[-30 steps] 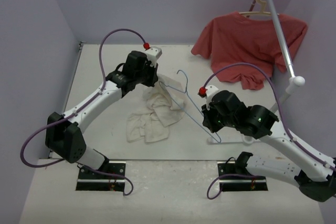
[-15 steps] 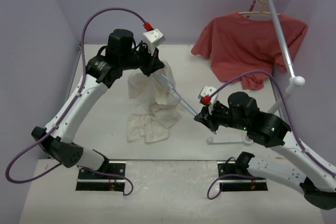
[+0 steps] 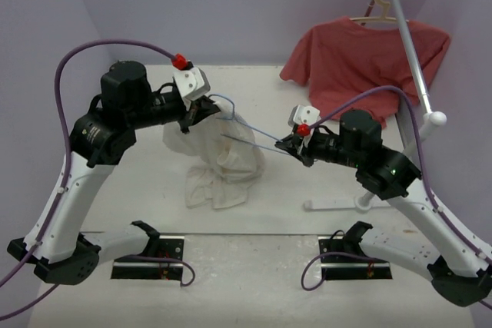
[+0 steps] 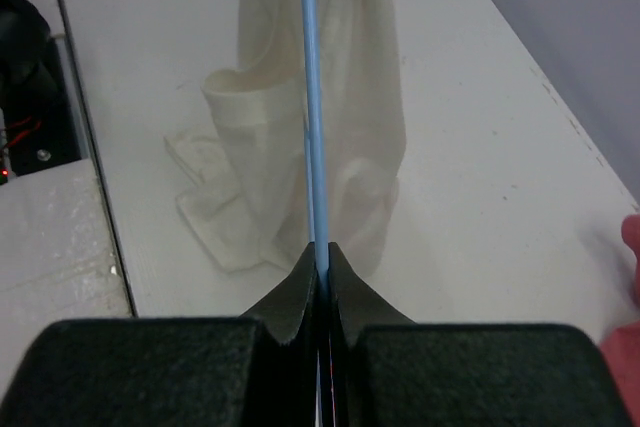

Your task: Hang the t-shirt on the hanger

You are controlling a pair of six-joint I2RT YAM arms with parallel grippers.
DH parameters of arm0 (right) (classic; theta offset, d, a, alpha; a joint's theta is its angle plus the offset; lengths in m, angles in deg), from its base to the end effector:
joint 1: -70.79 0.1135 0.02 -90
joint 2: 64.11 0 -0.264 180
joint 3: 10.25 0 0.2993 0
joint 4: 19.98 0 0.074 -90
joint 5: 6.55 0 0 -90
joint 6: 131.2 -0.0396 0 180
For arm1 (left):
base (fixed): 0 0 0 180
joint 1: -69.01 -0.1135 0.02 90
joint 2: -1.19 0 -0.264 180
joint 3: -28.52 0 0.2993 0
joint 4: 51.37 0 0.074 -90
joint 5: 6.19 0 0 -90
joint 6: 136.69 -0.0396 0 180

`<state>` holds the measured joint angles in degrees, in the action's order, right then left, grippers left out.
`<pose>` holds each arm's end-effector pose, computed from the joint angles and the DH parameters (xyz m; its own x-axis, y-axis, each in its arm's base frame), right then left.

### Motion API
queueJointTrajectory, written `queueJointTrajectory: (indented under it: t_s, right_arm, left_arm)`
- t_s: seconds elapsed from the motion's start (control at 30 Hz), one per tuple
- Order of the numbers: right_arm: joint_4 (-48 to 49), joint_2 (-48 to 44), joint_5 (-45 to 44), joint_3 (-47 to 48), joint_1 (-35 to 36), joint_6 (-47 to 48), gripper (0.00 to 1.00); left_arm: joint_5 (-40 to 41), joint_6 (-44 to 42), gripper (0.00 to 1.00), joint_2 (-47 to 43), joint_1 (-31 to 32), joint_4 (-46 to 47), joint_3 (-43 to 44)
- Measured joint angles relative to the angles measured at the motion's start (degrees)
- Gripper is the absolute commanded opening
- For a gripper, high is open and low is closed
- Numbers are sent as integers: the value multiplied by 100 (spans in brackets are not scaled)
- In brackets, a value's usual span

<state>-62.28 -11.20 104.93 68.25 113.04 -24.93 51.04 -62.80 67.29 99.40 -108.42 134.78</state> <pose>0.1656 0.1700 0.4215 0.0437 -0.3125 -0.9489 -0.9094 0.3807 -0.1673 0.2000 -0.1422 0.5167 0.0012 0.2698 -0.9629 0.9074 0.4043 0.1144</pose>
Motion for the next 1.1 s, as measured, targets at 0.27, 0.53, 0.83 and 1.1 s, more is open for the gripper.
queueJointTrajectory:
  t_s: [0.27, 0.53, 0.83, 1.1]
  right_arm:
    - [1550, 245, 993, -990, -1, -441, 0]
    - [3574, 2, 920, -2217, -5, -1097, 0]
    - [5728, -49, 1018, -3307, -27, -1675, 0]
    - [6953, 475, 1120, -3454, -129, -2267, 0]
  left_arm:
    - [-861, 162, 0, 813, 0, 225, 286]
    - [-808, 525, 40, 933, 7, 324, 333]
    - [349, 893, 100, 111, 4, 891, -21]
    - [2560, 1219, 100, 35, 38, 1045, -153]
